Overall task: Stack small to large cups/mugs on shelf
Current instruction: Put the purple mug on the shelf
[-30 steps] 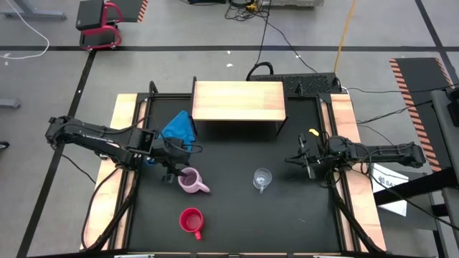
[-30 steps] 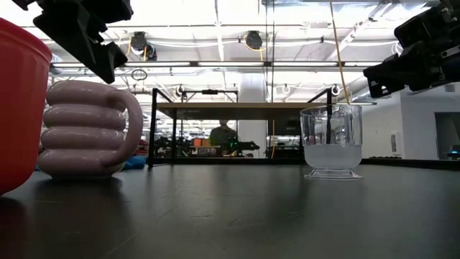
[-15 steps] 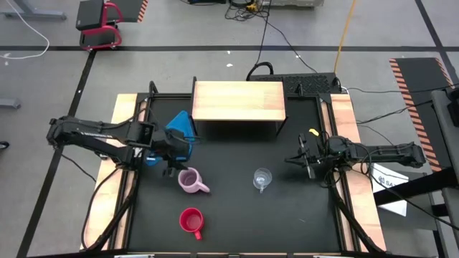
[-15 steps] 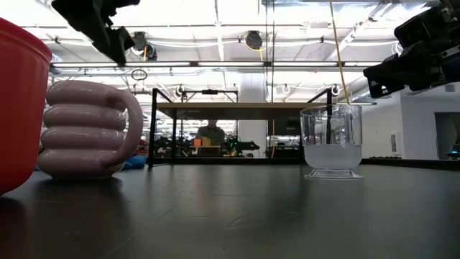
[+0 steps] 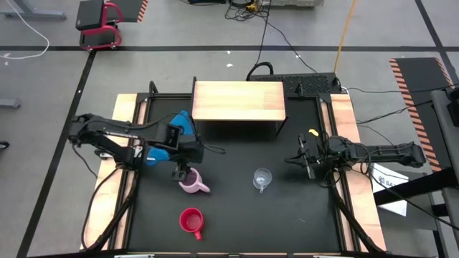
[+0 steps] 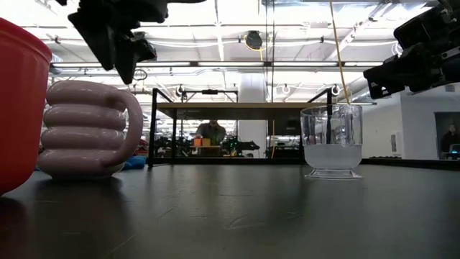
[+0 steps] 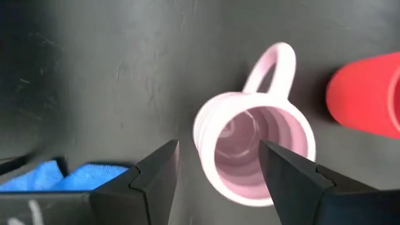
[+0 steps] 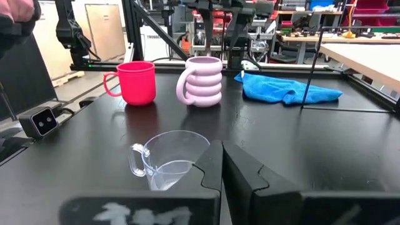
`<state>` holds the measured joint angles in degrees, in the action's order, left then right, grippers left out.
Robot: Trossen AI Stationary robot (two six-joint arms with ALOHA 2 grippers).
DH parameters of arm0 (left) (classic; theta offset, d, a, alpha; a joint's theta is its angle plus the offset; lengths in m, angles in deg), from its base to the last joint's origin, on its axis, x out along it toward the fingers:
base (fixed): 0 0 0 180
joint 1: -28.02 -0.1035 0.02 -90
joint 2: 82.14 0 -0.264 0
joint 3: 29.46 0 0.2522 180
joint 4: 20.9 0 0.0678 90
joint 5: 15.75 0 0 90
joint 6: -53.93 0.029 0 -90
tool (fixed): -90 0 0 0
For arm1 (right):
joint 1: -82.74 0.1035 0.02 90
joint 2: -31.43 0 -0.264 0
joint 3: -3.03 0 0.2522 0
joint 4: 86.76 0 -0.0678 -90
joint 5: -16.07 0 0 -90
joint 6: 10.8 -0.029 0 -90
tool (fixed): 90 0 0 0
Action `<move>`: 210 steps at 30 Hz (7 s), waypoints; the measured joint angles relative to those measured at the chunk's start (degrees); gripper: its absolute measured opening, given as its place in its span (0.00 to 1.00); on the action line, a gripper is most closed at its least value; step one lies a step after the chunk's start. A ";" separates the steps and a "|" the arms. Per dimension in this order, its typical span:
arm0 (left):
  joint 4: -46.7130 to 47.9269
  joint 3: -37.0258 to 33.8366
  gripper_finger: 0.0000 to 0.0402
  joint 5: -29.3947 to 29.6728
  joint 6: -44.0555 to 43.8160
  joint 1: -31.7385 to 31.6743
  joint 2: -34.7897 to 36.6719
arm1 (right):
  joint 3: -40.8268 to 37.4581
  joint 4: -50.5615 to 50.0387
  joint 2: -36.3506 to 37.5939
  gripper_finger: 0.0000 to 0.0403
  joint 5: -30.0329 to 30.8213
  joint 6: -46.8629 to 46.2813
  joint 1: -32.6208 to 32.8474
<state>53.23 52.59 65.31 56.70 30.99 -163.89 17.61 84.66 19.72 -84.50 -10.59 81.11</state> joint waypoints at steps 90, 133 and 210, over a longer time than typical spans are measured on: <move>-4.00 -5.10 0.33 1.48 -1.38 1.50 -1.54 | 0.00 -0.27 -0.45 0.00 -0.02 -0.01 0.00; -4.73 -8.67 0.30 4.03 -1.31 1.67 -2.21 | -0.01 -0.26 -0.46 0.00 -0.02 -0.02 0.00; 8.31 37.25 0.02 18.93 27.42 -19.58 -8.56 | 0.00 0.25 -0.45 0.00 -0.02 0.07 0.00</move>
<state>61.55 89.84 84.24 84.13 11.41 -172.45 17.61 84.91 19.27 -84.52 -10.52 81.11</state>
